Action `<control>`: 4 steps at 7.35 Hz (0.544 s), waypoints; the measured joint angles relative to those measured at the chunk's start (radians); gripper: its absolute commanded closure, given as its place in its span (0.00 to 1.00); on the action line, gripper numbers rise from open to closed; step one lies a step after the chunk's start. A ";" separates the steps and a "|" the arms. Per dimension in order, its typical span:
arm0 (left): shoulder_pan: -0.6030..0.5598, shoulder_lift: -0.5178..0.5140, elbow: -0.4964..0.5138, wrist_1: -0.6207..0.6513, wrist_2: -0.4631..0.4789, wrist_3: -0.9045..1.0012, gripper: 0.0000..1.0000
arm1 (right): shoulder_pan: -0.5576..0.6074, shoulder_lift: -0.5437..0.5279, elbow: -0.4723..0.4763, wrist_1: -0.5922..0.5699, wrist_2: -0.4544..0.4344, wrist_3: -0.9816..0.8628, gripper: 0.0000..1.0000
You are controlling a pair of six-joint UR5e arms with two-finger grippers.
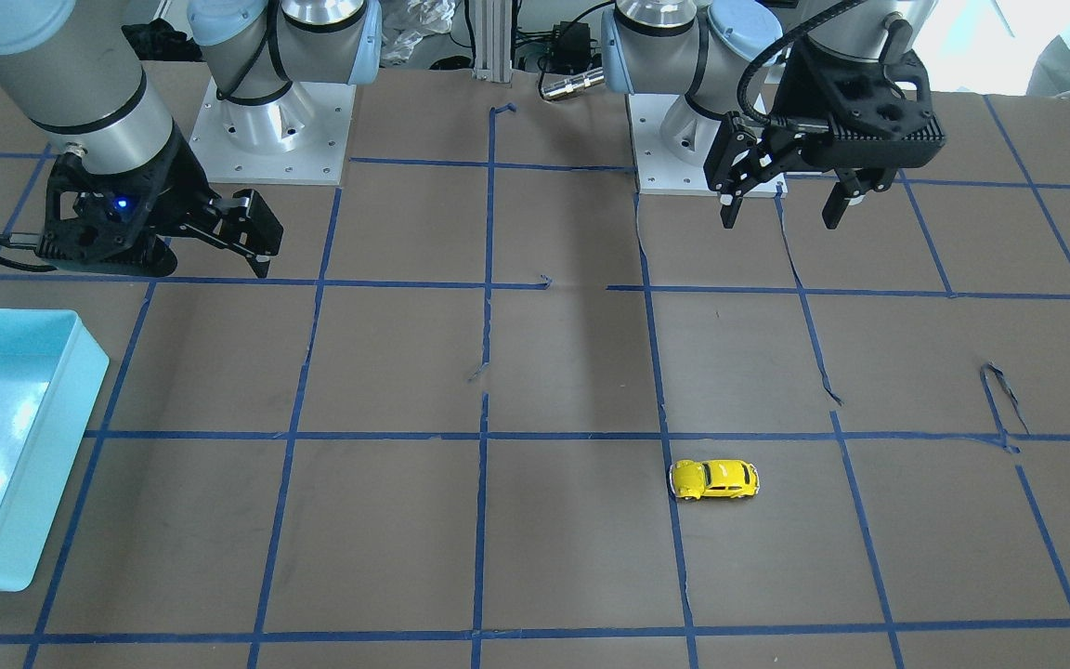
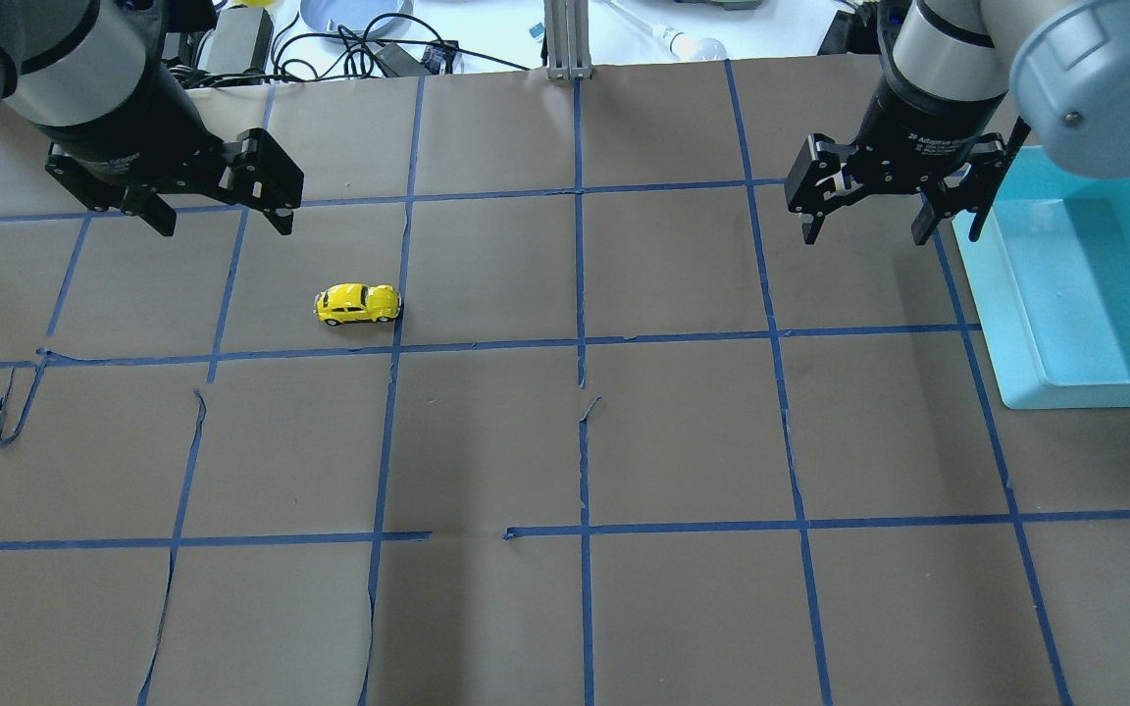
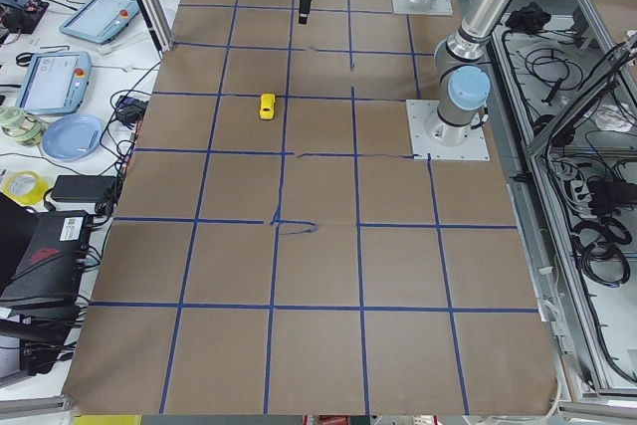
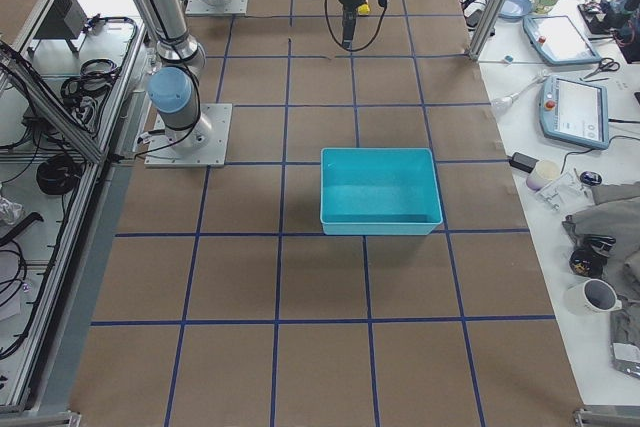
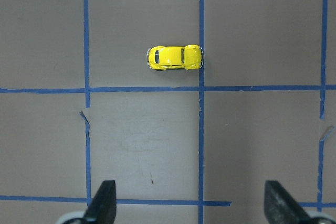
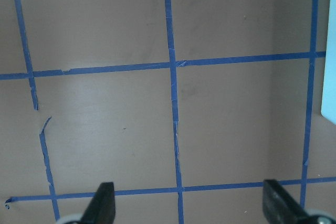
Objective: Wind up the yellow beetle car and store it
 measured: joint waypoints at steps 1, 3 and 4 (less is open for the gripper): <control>0.000 0.001 0.000 0.001 -0.007 0.001 0.00 | 0.000 0.001 0.000 0.000 0.000 0.000 0.00; -0.001 0.002 -0.001 0.001 -0.021 0.002 0.00 | 0.000 0.001 0.000 0.000 -0.001 0.000 0.00; -0.001 -0.001 -0.001 0.001 -0.035 0.005 0.00 | 0.000 0.001 0.000 0.000 -0.001 0.001 0.00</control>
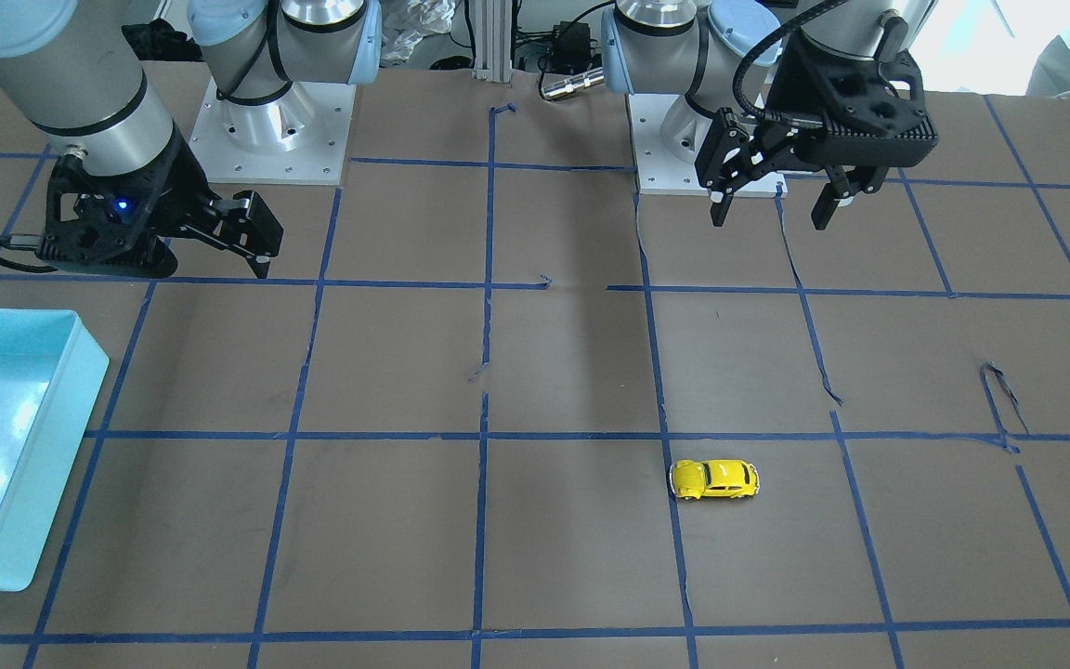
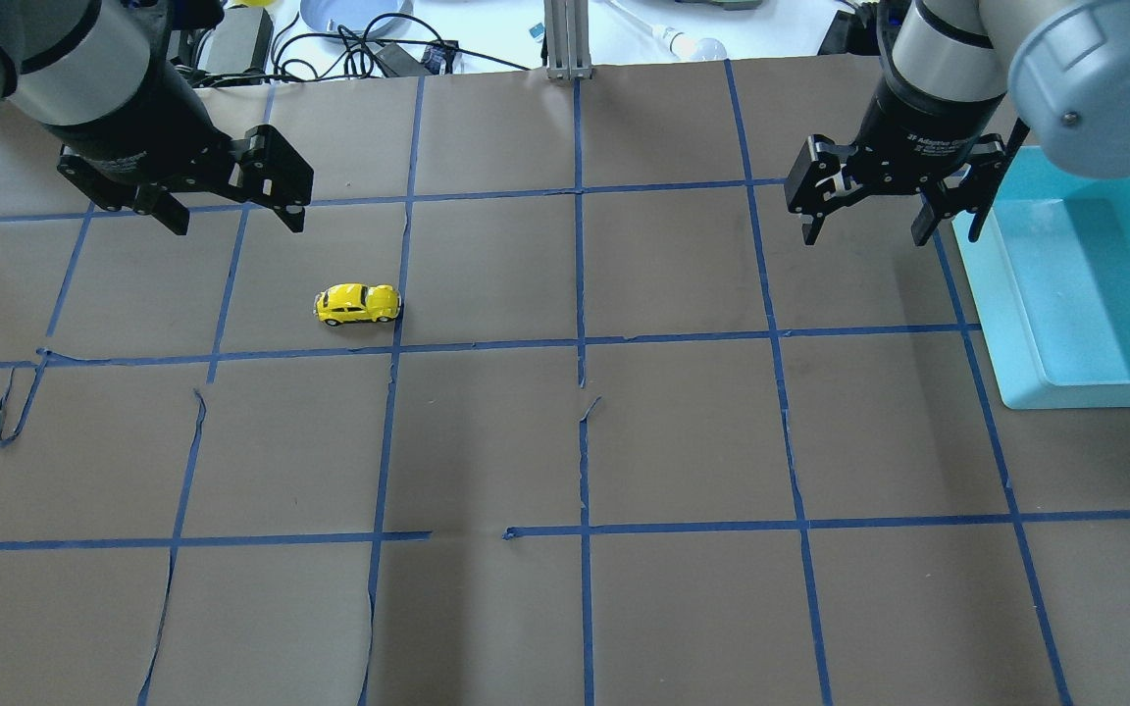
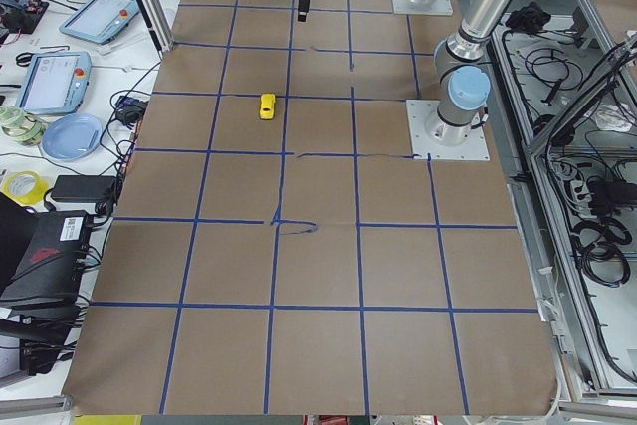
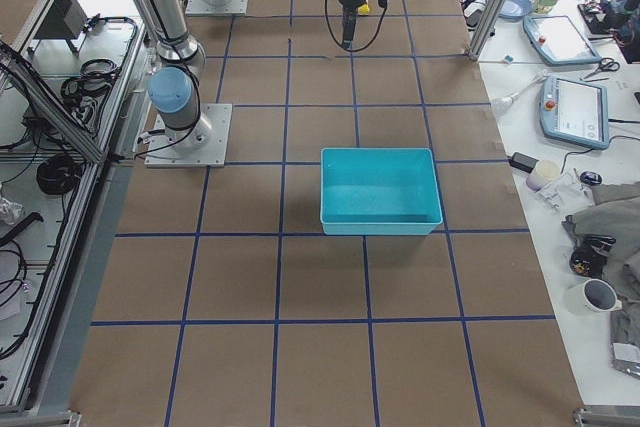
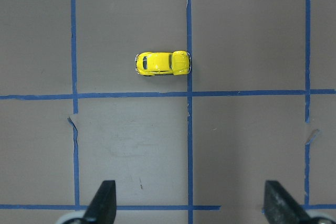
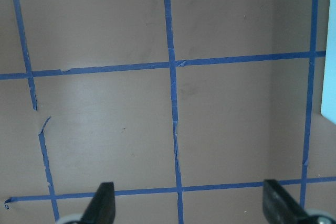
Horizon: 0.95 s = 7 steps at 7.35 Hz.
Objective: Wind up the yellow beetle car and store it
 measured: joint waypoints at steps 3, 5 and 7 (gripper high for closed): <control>0.002 -0.005 0.004 -0.001 -0.013 0.010 0.00 | 0.000 0.000 0.000 -0.001 0.001 0.000 0.00; 0.004 -0.007 0.014 -0.016 -0.011 0.011 0.00 | 0.000 -0.001 0.000 0.000 -0.001 0.000 0.00; 0.001 -0.009 0.020 -0.024 -0.011 0.012 0.03 | 0.000 -0.003 0.000 0.001 -0.003 0.000 0.00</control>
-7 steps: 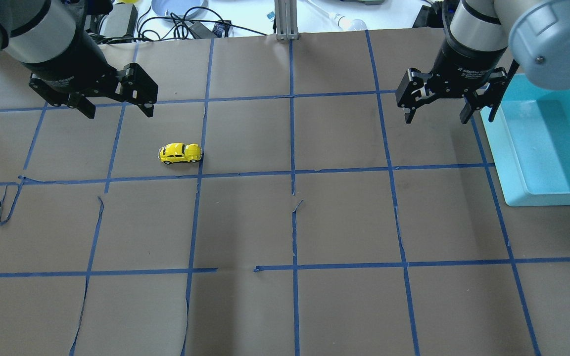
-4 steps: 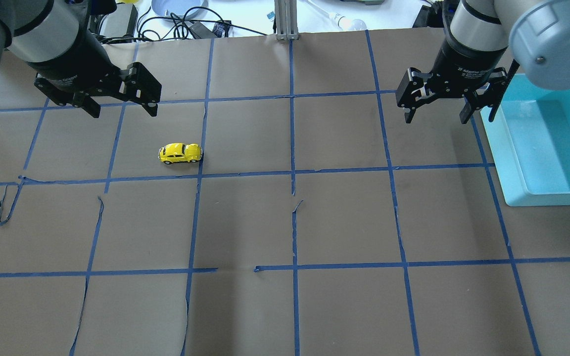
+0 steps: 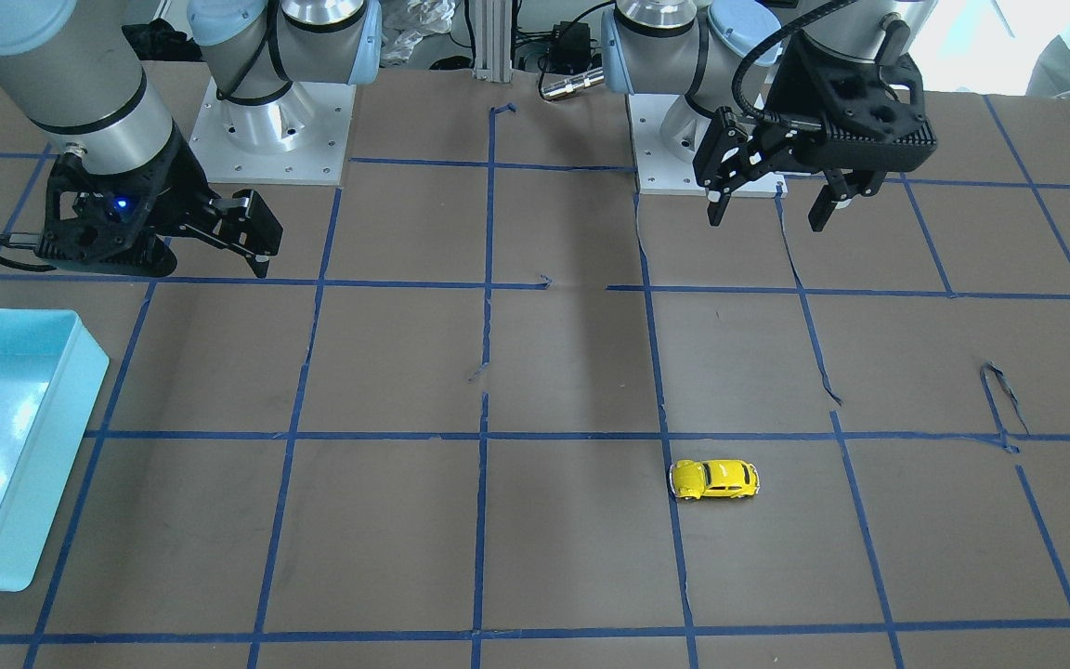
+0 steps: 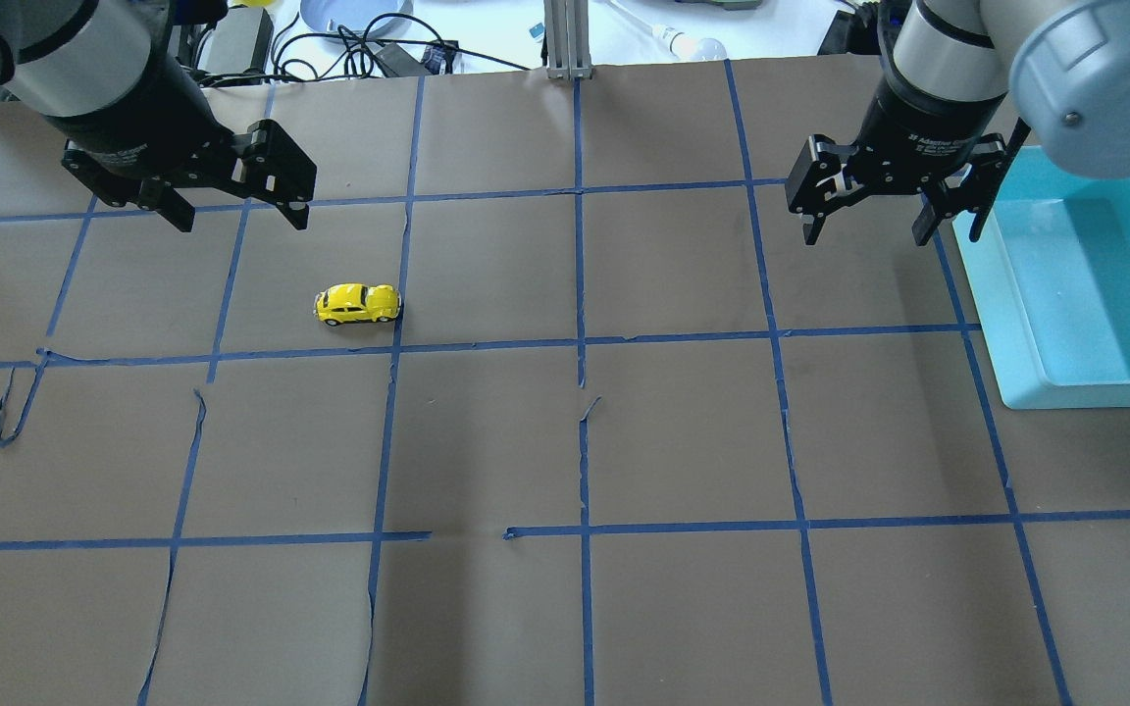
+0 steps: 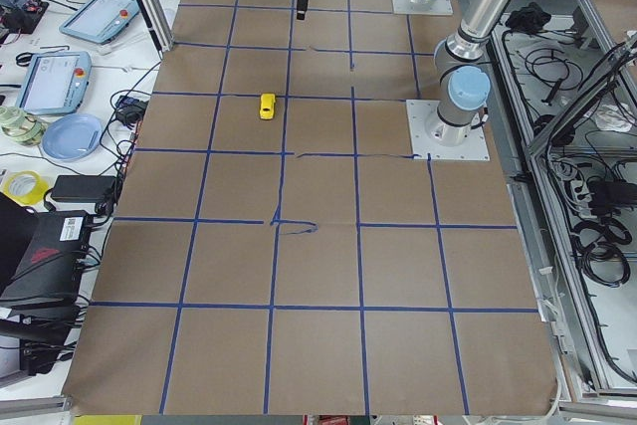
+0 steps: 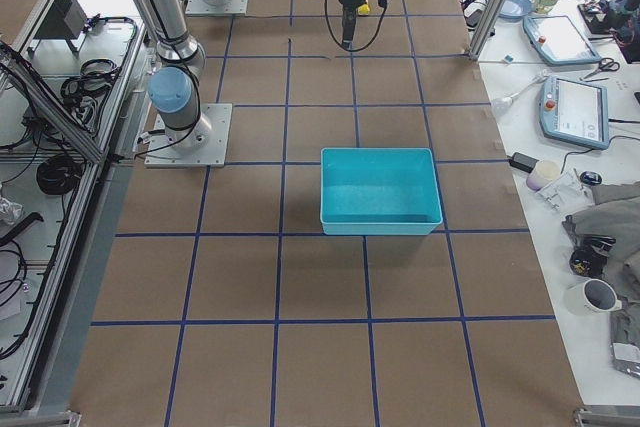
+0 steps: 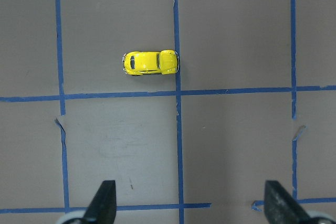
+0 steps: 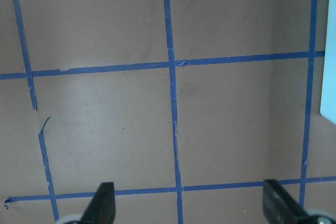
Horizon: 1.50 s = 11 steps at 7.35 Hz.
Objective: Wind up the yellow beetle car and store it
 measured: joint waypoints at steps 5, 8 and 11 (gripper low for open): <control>0.003 -0.005 0.007 0.001 -0.007 0.000 0.00 | 0.000 -0.001 0.000 -0.001 0.002 0.000 0.00; 0.002 -0.013 -0.002 0.010 -0.003 0.052 0.00 | 0.000 0.000 0.000 -0.001 0.002 0.001 0.00; 0.005 -0.086 -0.039 0.077 -0.008 0.438 0.02 | 0.000 0.000 0.000 -0.001 -0.001 0.000 0.00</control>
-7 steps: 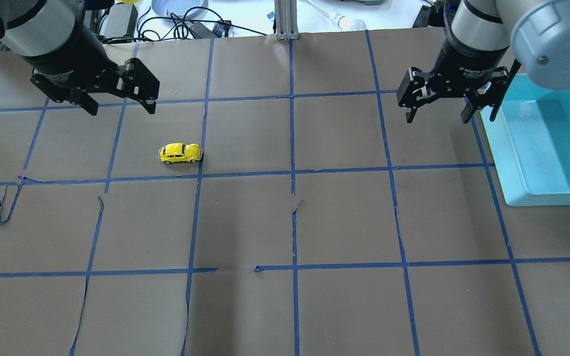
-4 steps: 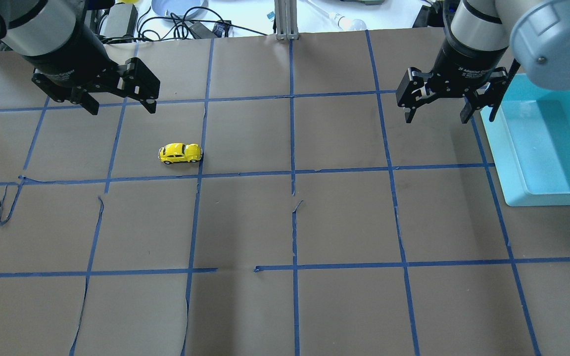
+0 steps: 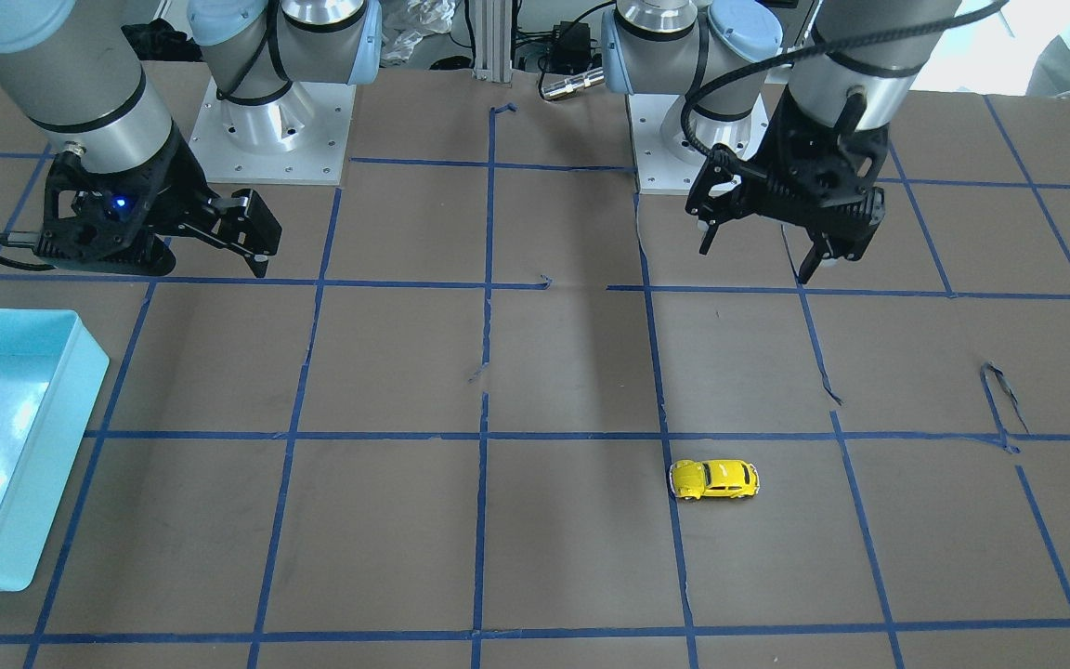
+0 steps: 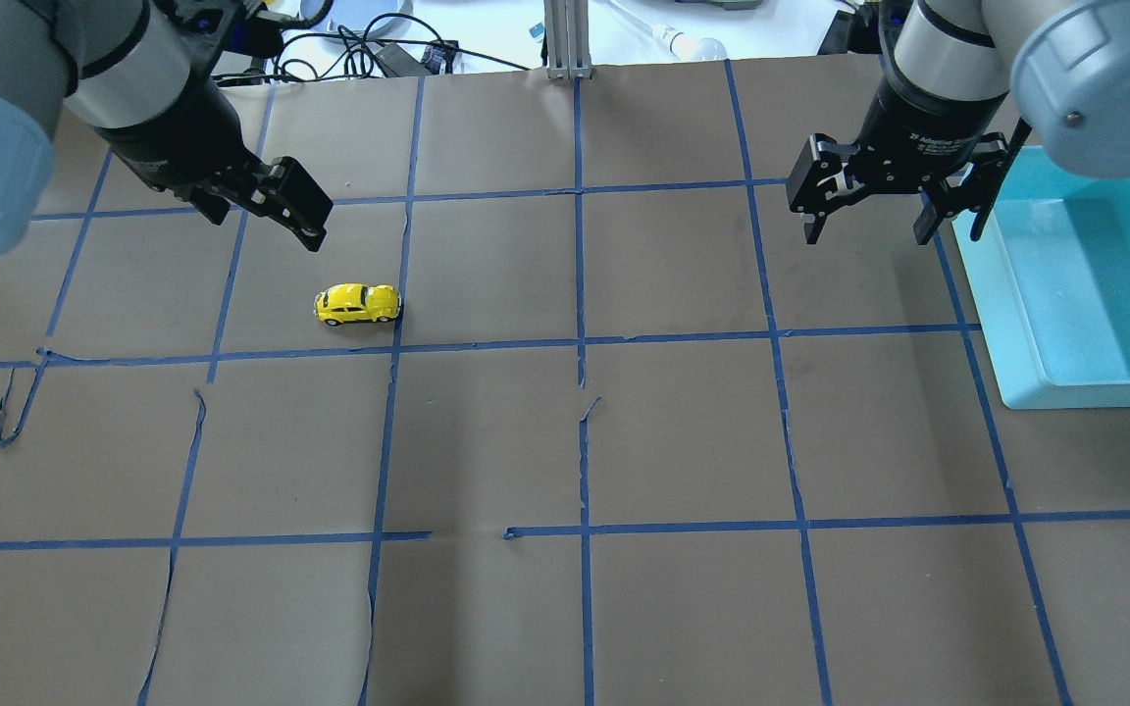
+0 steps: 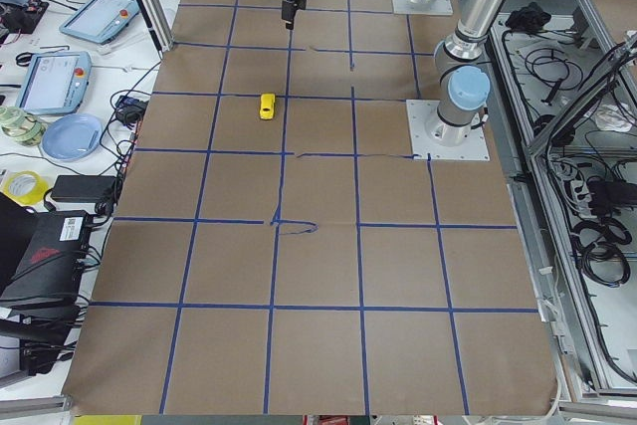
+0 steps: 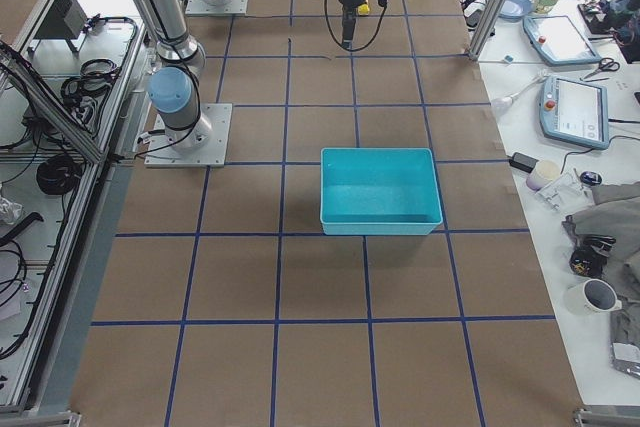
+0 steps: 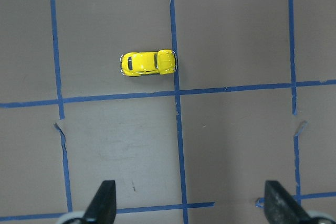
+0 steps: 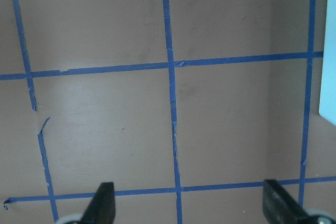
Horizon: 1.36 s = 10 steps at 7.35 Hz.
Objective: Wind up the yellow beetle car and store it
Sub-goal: 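Lower the left gripper down onto the yellow beetle car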
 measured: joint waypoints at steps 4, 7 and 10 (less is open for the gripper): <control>0.008 -0.156 -0.056 0.146 0.006 0.713 0.02 | 0.000 0.001 0.001 0.000 0.001 0.000 0.00; 0.010 -0.287 -0.086 0.312 0.015 1.070 0.01 | 0.000 0.002 0.001 0.001 0.001 0.000 0.00; 0.011 -0.380 -0.091 0.408 0.049 1.116 0.02 | 0.000 0.003 0.001 0.002 0.002 0.000 0.00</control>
